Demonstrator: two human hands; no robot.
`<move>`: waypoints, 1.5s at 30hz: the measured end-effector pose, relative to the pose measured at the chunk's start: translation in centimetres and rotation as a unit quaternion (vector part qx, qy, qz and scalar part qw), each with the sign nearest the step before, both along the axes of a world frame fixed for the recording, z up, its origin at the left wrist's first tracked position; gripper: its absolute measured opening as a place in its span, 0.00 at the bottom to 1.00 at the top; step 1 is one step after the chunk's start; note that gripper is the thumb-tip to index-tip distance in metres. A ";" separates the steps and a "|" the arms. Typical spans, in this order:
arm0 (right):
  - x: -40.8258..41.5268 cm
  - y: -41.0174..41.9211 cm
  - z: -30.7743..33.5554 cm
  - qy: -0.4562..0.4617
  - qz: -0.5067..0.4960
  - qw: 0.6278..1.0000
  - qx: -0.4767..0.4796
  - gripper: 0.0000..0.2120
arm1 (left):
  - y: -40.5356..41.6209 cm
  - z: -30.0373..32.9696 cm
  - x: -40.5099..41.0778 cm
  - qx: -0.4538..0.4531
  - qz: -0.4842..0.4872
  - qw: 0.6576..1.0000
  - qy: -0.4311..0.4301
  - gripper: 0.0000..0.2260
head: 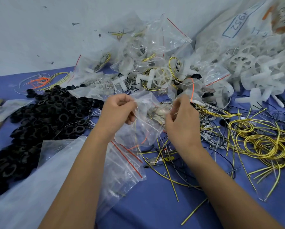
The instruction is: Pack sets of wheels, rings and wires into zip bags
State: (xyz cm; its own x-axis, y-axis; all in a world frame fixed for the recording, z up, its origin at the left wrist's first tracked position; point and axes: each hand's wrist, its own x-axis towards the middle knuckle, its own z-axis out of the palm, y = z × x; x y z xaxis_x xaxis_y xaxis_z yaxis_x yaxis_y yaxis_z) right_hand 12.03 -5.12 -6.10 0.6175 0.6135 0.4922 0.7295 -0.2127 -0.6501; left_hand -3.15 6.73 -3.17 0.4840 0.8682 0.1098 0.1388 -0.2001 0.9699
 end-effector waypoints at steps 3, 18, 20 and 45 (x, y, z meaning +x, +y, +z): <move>-0.2 -0.1 1.1 -0.173 -0.003 0.980 0.095 0.13 | -0.5 0.3 0.9 0.048 0.032 0.998 -0.018 0.03; -1.4 -0.1 1.1 -0.081 0.199 0.972 -0.096 0.22 | -4.0 4.5 2.6 0.267 -0.008 0.950 0.160 0.06; -1.6 0.0 1.2 -0.065 0.232 0.963 -0.120 0.23 | -4.2 4.8 2.5 0.277 -0.004 0.945 0.174 0.05; -1.5 0.8 -0.6 0.107 0.243 0.963 -0.049 0.27 | 4.4 -1.5 -7.4 0.098 0.314 0.842 0.428 0.09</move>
State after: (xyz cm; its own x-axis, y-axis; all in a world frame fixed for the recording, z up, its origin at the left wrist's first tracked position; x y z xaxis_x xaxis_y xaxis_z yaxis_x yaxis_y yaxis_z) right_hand 10.51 -4.36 -6.72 0.3266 0.8923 0.3118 0.6105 0.0527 -0.7903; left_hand -10.53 11.10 -4.67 -0.0888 0.9883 0.1237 0.9084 0.0294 0.4171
